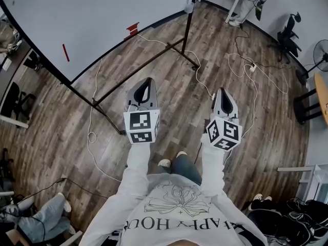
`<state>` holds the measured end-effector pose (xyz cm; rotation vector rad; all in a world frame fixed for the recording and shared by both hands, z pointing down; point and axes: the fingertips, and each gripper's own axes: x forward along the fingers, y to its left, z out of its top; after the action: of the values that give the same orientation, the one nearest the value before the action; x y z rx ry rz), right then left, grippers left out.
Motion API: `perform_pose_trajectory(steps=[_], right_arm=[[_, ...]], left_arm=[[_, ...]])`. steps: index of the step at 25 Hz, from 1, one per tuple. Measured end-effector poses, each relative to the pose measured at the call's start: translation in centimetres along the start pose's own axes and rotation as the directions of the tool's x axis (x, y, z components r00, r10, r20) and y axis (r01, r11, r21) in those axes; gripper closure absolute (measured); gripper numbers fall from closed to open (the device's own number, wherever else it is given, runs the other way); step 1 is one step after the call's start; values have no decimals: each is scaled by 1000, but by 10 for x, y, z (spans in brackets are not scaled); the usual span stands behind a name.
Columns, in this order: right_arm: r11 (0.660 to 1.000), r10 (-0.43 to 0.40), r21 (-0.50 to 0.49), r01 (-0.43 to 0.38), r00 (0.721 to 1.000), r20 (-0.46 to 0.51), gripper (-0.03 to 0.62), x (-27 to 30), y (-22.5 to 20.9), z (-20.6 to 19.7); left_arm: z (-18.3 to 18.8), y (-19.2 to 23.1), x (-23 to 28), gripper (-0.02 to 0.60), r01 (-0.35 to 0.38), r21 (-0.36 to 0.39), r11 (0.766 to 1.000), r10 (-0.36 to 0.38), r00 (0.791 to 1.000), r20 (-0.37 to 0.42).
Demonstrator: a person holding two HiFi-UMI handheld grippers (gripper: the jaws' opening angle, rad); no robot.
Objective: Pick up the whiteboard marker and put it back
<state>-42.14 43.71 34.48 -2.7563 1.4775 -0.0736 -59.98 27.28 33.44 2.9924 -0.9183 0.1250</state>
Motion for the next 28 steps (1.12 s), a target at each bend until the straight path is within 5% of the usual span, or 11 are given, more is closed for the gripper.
perform_pose_trajectory(steps=[10,26,28], right_arm=[[1000,14,6,-14,1000,-14,591,69,-25,-11],[990,138,-34,-136,989,49,591,289,-136,29],[990,140,-33,-138,989,47,591,309,-151,28]], left_arm=[[-11,-1,68,577,-2,-7,1000,2,1000,-28],[39,-48,305,573,-49,-19,999,49,998,44],[41,-55,329,492,-34,-28,999,35,998,44]])
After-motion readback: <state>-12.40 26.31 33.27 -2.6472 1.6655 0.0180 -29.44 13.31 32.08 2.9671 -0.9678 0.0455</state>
